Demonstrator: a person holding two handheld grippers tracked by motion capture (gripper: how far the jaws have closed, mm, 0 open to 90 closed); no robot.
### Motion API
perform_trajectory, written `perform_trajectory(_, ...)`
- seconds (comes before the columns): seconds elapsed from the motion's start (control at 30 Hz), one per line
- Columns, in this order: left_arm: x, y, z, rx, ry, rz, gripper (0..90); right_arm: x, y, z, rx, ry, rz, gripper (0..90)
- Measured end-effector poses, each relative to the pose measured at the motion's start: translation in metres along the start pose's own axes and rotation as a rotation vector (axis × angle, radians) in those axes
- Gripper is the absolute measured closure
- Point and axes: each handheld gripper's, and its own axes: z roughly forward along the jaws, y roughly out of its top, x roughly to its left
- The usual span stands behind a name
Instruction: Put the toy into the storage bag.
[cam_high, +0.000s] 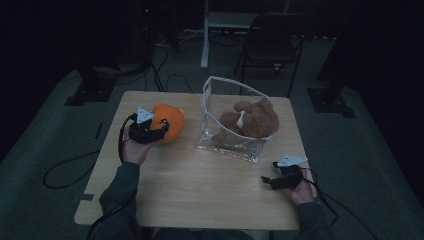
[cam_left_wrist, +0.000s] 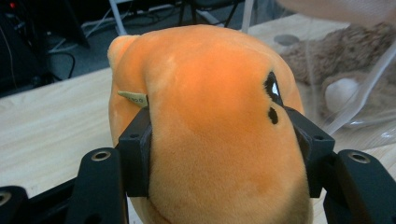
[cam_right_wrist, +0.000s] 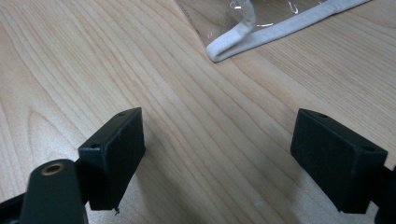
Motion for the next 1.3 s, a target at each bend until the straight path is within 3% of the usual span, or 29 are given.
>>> perform_trajectory(0.6, -0.022, 0.027, -0.024, -0.093, -0.03, 0.07, 38.5, 0.0, 0.0, 0.0, 0.0, 0.0, 0.0, 16.9)
perform_trajectory(1.3, -0.039, 0.051, -0.042, -0.155, -0.038, 0.143, 38.5, 0.0, 0.0, 0.0, -0.002, 0.0, -0.002, 16.9)
